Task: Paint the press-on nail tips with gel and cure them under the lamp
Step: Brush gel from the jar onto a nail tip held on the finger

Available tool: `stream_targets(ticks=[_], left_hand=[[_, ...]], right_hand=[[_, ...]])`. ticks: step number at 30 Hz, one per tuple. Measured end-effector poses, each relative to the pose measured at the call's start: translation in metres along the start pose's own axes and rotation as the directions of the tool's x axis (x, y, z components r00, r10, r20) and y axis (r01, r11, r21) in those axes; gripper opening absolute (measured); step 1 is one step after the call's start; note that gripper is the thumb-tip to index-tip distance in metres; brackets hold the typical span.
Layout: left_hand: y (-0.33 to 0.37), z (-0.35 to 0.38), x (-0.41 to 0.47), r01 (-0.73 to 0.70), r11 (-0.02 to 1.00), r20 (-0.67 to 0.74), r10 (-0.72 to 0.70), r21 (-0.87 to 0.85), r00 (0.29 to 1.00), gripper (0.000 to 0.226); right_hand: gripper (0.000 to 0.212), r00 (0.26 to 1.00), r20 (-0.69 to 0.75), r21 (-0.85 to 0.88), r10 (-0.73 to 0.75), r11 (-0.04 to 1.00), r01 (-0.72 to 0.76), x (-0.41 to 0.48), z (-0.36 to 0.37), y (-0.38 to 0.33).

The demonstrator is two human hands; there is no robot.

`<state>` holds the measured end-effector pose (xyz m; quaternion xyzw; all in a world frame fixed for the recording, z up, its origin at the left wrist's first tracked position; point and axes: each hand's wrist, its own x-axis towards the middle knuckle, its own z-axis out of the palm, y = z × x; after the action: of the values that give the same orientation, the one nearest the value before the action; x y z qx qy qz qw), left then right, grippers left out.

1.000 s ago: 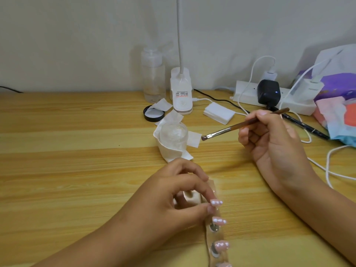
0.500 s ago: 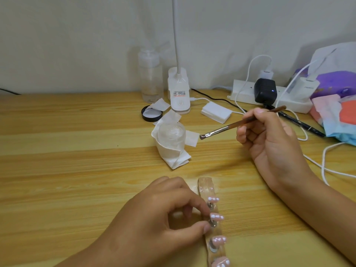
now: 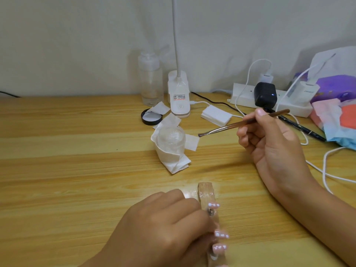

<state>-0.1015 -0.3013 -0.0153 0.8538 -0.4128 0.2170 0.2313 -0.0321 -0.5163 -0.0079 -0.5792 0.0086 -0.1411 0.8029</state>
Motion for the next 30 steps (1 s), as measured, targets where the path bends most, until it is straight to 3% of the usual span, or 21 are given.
stream_targets(ticks=[2, 4, 6, 8, 9, 10, 17, 30], left_hand=[[0.002, -0.003, 0.000, 0.043, 0.991, -0.089, -0.054, -0.125, 0.995, 0.023], [-0.002, -0.007, 0.001, 0.140, 0.913, -0.129, -0.203, -0.383, 0.971, 0.008], [-0.008, -0.010, 0.004, 0.312, 0.705, -0.040, -0.435, -0.636, 0.900, 0.009], [-0.016, -0.006, 0.006, 0.443, 0.366, 0.139, -0.621, -0.818, 0.771, 0.016], [-0.020, -0.005, 0.008, 0.475, 0.257, 0.210, -0.654, -0.842, 0.726, 0.017], [-0.024, -0.004, 0.009, 0.492, 0.225, 0.239, -0.661, -0.841, 0.711, 0.015], [-0.027, -0.004, 0.010, 0.490, 0.241, 0.259, -0.614, -0.838, 0.745, 0.017], [-0.027, -0.002, 0.009, 0.521, 0.266, 0.279, -0.606, -0.811, 0.745, 0.012]], right_hand=[[0.025, 1.000, -0.005, 0.005, 0.003, 1.000, -0.003, 0.000, 0.000, -0.001], [0.025, 1.000, 0.001, 0.013, 0.007, 1.000, -0.007, 0.000, 0.001, -0.002], [0.025, 1.000, 0.012, 0.020, 0.010, 1.000, -0.010, -0.001, 0.002, -0.003], [0.023, 1.000, 0.023, 0.020, 0.012, 1.000, -0.013, -0.002, 0.002, -0.003], [0.023, 0.999, 0.030, 0.021, 0.013, 1.000, -0.013, -0.002, 0.003, -0.003], [0.023, 0.999, 0.037, 0.023, 0.013, 1.000, -0.014, -0.003, 0.003, -0.003], [0.031, 0.991, 0.129, 0.028, -0.016, 1.000, 0.013, -0.007, 0.006, -0.004], [0.024, 0.975, 0.221, 0.022, -0.008, 1.000, 0.003, -0.010, 0.007, -0.004]])
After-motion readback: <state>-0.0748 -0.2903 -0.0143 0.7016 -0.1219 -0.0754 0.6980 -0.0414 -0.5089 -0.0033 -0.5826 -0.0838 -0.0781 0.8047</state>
